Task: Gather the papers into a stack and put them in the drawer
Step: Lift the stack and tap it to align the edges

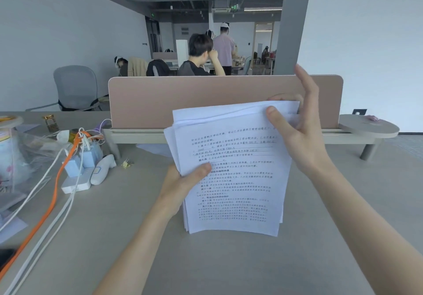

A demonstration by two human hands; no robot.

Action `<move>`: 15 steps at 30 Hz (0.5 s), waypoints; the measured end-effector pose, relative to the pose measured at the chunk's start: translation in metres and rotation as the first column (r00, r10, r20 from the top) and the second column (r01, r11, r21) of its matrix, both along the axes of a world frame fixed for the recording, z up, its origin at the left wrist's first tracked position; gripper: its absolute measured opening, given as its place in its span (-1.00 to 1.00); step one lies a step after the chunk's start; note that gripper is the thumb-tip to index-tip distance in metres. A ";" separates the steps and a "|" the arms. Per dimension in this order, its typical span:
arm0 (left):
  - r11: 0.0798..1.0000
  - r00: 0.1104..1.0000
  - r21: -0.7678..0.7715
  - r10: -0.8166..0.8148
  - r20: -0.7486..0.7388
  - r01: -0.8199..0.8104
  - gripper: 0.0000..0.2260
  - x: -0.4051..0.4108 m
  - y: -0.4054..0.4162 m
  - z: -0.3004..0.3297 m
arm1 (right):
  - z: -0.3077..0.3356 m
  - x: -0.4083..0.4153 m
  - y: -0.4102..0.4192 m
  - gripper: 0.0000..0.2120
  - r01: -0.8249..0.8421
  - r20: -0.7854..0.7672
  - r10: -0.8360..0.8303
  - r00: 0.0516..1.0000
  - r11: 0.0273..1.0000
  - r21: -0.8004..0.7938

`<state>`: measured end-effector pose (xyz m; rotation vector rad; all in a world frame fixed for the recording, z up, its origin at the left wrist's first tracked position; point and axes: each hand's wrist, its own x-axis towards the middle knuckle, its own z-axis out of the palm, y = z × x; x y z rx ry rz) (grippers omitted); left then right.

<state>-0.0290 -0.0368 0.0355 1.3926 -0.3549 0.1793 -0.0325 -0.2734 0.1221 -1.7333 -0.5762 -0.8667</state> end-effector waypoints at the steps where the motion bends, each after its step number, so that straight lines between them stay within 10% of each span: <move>1: 1.000 1.000 -0.015 -0.002 -0.012 0.001 -0.77 0.000 0.000 0.000 | 0.000 0.000 -0.001 -0.50 0.025 0.015 -0.025 1.000 0.999 -0.044; 6: 0.999 0.994 -0.050 -0.021 -0.103 0.016 -0.71 0.005 -0.002 -0.005 | -0.007 0.005 -0.003 -0.86 0.120 -0.005 -0.121 0.993 0.989 -0.085; 15: 0.995 0.984 -0.063 -0.084 -0.158 0.075 -0.77 0.008 -0.002 -0.015 | -0.010 0.012 -0.001 -0.87 0.151 -0.090 -0.138 0.986 0.976 0.156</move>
